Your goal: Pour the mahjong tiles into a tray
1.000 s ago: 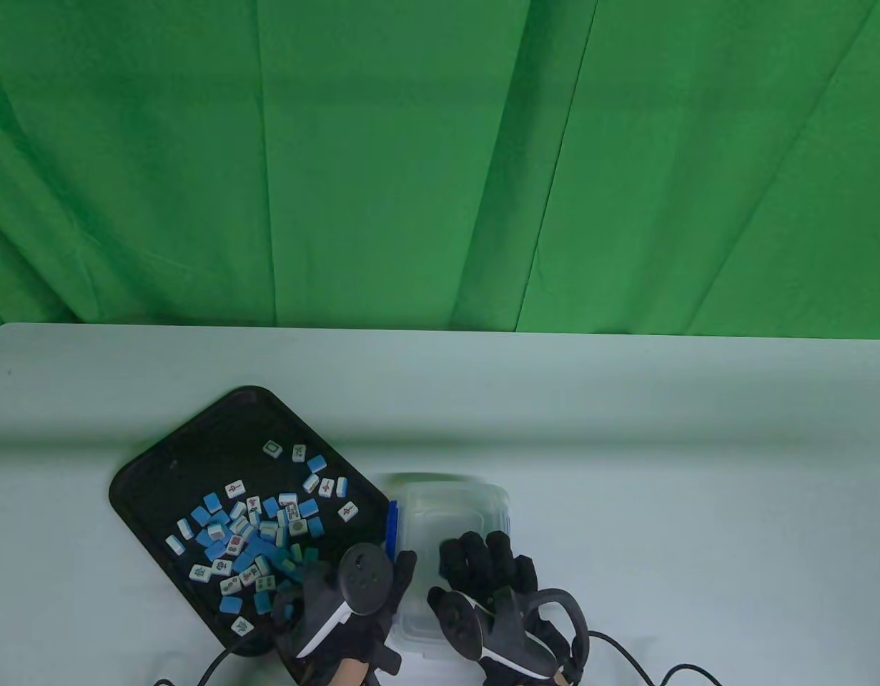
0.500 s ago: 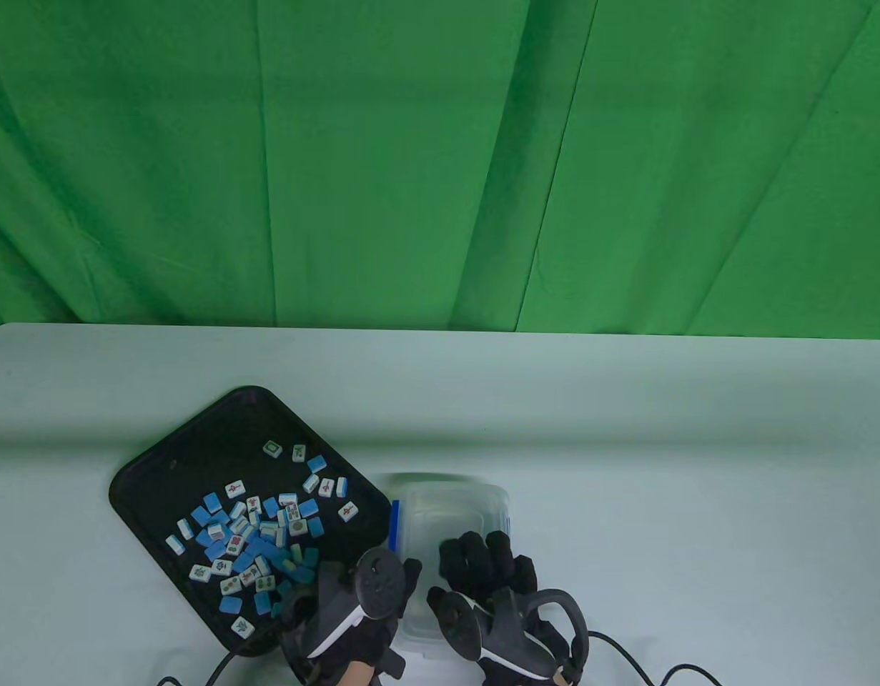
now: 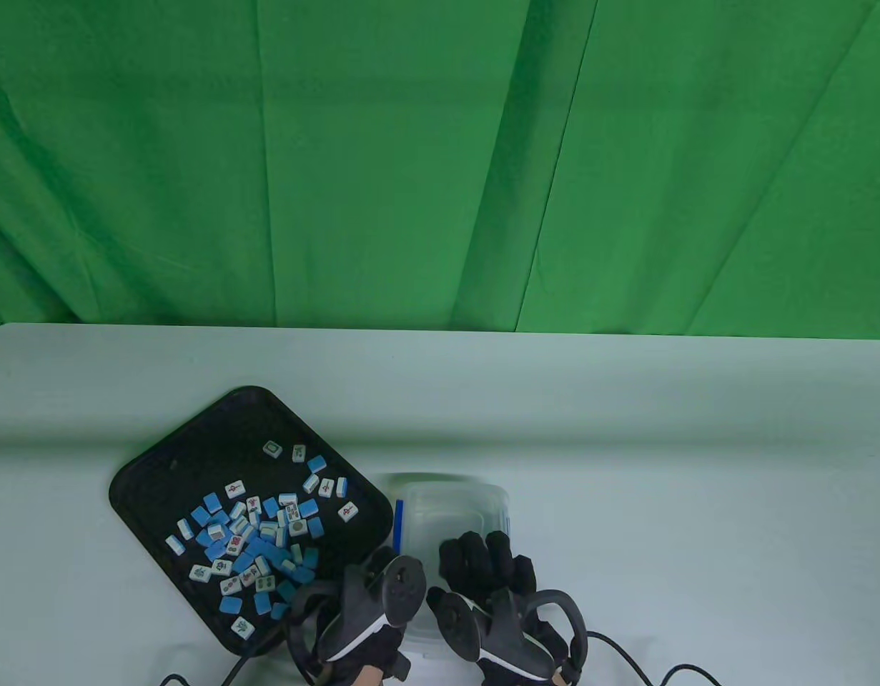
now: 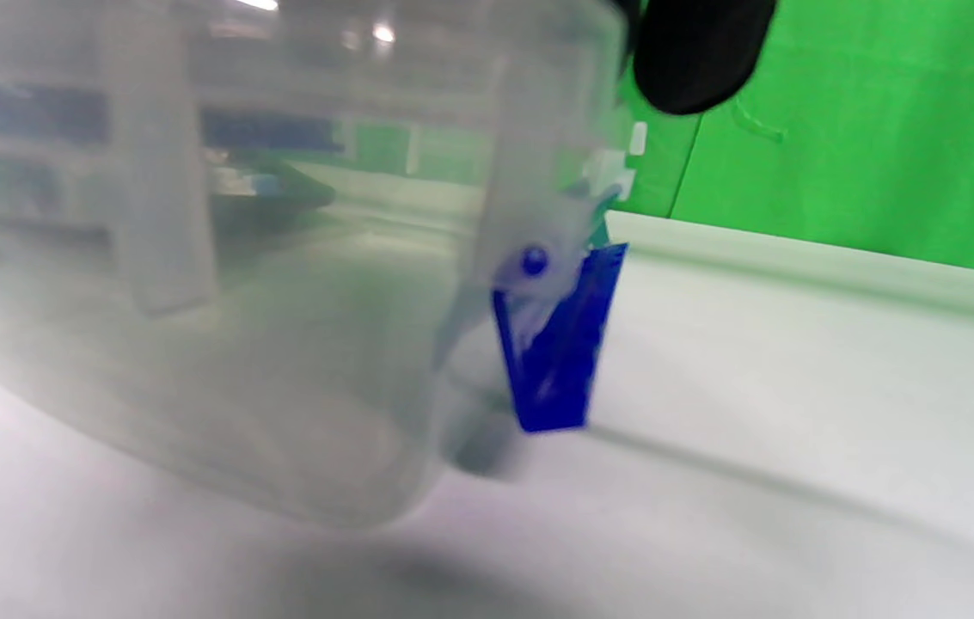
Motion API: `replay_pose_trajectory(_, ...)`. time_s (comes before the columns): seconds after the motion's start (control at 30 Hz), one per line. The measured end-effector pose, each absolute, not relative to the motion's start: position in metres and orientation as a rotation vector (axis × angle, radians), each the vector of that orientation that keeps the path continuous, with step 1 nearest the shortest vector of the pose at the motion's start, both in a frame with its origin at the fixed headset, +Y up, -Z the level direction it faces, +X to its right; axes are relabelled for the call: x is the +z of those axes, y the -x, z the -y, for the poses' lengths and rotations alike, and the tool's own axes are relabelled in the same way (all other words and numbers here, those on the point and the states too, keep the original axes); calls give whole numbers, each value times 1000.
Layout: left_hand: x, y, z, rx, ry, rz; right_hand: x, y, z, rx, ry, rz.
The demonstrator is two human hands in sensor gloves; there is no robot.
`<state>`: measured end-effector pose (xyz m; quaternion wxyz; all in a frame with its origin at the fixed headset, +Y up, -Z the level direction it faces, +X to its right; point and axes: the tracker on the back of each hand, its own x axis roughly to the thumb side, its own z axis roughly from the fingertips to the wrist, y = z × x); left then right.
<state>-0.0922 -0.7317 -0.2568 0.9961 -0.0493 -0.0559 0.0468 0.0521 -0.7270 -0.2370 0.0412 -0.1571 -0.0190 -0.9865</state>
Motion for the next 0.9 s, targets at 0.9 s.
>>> replay_pose_trajectory(0.9,-252,73,748,225,167,477,-285,-150,747,-3649,-40,942)
